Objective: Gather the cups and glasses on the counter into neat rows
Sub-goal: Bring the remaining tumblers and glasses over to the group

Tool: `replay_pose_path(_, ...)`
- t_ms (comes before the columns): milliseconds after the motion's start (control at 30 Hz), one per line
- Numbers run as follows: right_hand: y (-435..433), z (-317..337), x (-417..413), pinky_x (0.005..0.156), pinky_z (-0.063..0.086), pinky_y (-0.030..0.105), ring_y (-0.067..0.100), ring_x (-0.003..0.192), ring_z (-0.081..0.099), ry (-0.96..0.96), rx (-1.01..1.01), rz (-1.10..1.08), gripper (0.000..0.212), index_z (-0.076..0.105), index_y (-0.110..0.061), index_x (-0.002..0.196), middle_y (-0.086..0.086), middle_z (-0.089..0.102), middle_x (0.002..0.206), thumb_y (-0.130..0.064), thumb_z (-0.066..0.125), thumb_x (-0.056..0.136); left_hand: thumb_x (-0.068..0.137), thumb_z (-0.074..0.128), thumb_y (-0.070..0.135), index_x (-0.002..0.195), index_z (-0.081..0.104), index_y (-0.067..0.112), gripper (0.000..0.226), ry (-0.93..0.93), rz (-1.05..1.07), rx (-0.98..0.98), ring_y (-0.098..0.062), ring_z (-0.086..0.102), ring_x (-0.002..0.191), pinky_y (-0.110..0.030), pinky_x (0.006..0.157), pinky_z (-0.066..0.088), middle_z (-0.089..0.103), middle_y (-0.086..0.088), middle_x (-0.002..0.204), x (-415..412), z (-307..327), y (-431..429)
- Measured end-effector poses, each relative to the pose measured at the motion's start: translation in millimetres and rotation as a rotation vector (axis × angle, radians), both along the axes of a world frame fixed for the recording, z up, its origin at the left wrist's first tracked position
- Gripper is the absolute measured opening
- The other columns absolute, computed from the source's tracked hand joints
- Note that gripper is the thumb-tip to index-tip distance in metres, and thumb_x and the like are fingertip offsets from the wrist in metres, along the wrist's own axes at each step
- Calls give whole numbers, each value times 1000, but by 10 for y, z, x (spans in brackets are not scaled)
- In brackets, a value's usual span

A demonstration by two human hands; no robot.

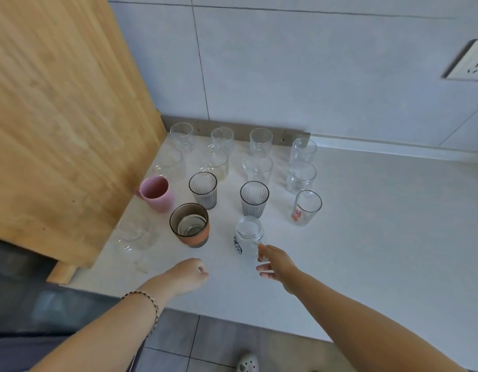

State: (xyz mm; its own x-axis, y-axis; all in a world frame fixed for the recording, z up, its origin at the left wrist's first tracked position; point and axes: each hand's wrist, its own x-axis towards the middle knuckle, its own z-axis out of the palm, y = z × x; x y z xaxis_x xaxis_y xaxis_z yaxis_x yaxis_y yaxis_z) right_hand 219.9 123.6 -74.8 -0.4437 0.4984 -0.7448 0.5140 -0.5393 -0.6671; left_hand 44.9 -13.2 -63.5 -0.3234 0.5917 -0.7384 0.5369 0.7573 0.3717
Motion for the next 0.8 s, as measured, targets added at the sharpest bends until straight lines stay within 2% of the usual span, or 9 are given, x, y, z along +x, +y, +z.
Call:
replay_pose_path(133, -19, -92, -168, 64, 43, 23, 16, 76, 50, 20, 21, 21, 29, 50, -16, 75, -1, 48, 82, -31, 43, 98, 93, 39, 25, 112, 53, 11, 28, -23, -10, -11, -20, 53, 115, -31, 94, 44, 53, -3, 113, -16, -29, -25)
replay_pose_path(267, -84, -174, -200, 69, 42, 25, 16, 80, 50, 13, 70, 62, 29, 53, -19, 78, -3, 51, 87, -32, 39, 100, 94, 40, 24, 112, 53, 11, 27, -32, -37, -3, -17, 52, 107, -25, 87, 41, 53, -4, 120, 24, -71, -11)
replay_pose_path(333, -99, -180, -163, 74, 43, 27, 19, 86, 51, -2, 115, 116, 26, 57, -16, 90, 0, 54, 96, -32, 38, 100, 94, 40, 24, 115, 53, 10, 30, -34, -56, -2, -16, 50, 99, -23, 83, 40, 53, -2, 113, 53, -83, 38)
replay_pose_path(400, -91, -178, -77, 73, 44, 25, 19, 91, 52, -34, 148, 196, 28, 55, -11, 114, 2, 53, 105, -31, 43, 98, 93, 41, 26, 109, 54, 13, 24, -29, -91, -7, -15, 51, 96, -24, 81, 40, 51, 0, 107, 120, -87, 123)
replay_pose_path(467, -30, -180, 76, 66, 44, 20, 18, 88, 53, -85, 164, 266, 37, 48, -11, 127, 5, 54, 107, -28, 52, 95, 92, 41, 27, 99, 50, 19, 14, -22, -143, -3, -16, 51, 97, -26, 82, 42, 51, 1, 105, 235, -101, 249)
replay_pose_path(567, 163, -176, 469, 57, 41, 15, 10, 71, 55, -185, 219, 342, 42, 47, -10, 129, 9, 59, 108, -22, 59, 90, 92, 40, 27, 93, 47, 21, 9, -34, -249, 16, -16, 48, 91, -24, 77, 38, 49, 2, 100, 498, -81, 530)
replay_pose_path(667, 448, -102, 1036, 52, 37, 13, 4, 62, 51, -281, 265, 297, 40, 51, -8, 126, 1, 57, 89, -20, 60, 89, 92, 40, 24, 93, 48, 20, 9, -34, -373, 45, -15, 49, 93, -22, 76, 38, 50, 2, 103, 860, -17, 914)
replay_pose_path(733, 687, -8, 1471, 50, 36, 12, 4, 60, 51, -348, 299, 257, 39, 54, -8, 124, 1, 56, 87, -23, 60, 88, 92, 41, 24, 96, 50, 20, 10, -20, -430, 74, -15, 49, 93, -21, 71, 39, 51, 0, 106, 1146, 58, 1219)
replay_pose_path(800, 950, 87, 1940, 51, 36, 14, 6, 63, 53, -404, 319, 208, 38, 56, -9, 121, 4, 58, 88, -26, 60, 88, 93, 42, 24, 98, 52, 20, 13, -9, -482, 96, -16, 48, 92, -22, 75, 38, 57, -5, 114, 1462, 133, 1552)
